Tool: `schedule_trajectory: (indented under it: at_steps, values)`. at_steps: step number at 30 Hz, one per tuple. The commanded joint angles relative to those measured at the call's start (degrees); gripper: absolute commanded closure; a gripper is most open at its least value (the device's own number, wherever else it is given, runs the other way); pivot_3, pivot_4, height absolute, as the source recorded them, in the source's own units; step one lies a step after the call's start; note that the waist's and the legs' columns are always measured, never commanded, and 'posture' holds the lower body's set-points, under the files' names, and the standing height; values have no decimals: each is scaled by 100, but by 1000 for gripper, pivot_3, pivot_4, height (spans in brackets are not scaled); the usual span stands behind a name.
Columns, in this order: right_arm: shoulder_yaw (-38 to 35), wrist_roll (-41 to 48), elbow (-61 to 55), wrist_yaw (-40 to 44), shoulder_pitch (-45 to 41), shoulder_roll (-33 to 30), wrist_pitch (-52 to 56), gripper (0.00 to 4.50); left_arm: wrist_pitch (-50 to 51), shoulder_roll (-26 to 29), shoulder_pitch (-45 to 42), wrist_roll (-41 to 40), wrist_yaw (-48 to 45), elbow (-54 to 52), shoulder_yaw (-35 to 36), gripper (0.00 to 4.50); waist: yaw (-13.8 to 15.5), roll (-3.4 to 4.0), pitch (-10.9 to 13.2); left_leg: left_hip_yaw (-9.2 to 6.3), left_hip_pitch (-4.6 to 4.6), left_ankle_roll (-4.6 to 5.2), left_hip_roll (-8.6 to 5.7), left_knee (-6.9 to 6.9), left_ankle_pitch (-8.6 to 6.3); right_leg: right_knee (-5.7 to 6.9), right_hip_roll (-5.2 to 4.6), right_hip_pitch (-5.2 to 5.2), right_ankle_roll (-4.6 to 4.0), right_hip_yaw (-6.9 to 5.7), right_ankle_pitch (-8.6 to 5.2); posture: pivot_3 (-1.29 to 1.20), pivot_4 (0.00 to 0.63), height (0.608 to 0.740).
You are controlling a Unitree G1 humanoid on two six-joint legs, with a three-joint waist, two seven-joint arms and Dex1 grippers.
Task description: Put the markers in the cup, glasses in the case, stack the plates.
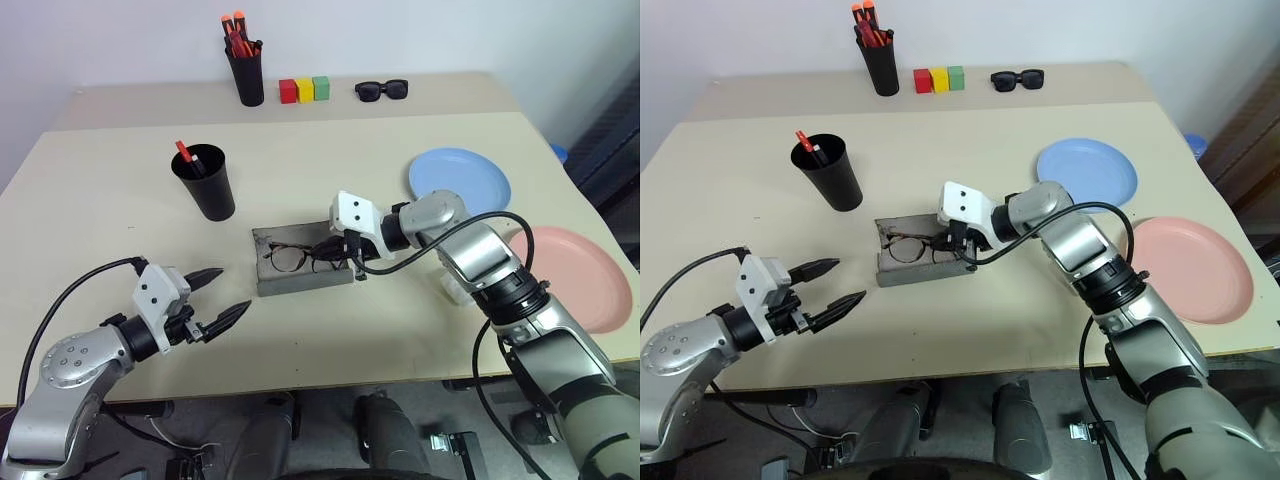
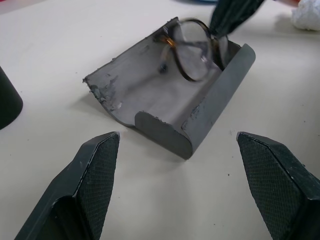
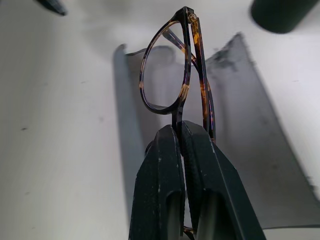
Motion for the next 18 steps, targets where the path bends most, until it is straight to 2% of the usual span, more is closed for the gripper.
schedule_trajectory:
  at_steps: [1, 4, 9, 13, 16, 18]
  values:
    - [-137, -19, -18, 111, -38, 74, -78, 4451, -28, 36, -39, -75, 19, -96, -22, 625, 0, 0, 0, 0, 0, 0, 0, 0, 0, 0, 0, 0, 0, 0, 0, 0, 150, 740]
    - [-193, -102, 173, 19, -88, 175, -146, 3562, -26, 70, -126, -67, -18, -12, -79, 625, 0, 0, 0, 0, 0, 0, 0, 0, 0, 0, 1, 0, 0, 0, 0, 0, 150, 740]
    - [-499, -59, 59, -184, -77, 265, -169, 1133, 11, -17, -354, -212, 43, 79, -4, 625, 6, 0, 0, 1, 0, 0, 0, 0, 0, 1, 2, -2, -1, 0, 1, 0, 150, 740]
    - [-779, 83, -453, -196, 152, 154, -194, 1133, 334, -75, -761, -479, 226, 268, 19, 625, 16, 0, 0, 0, 0, 0, 0, 0, 0, 1, 2, -1, 0, 1, 2, 0, 150, 740]
    - [-974, 178, -941, -259, 436, 39, -101, 1068, 760, -283, -1434, -695, 596, 450, -109, 1556, 22, -1, 0, 0, 1, 0, 1, 2, 0, 6, 5, 0, 1, -1, 2, 0, 150, 740]
    - [-1065, 190, -1264, -300, 674, -78, -68, 1068, 1037, -415, -1914, -678, 813, 565, -337, 2545, 53, -3, -2, -1, 0, 0, 0, 8, 1, 5, 6, 4, 5, -3, 4, 0, 150, 740]
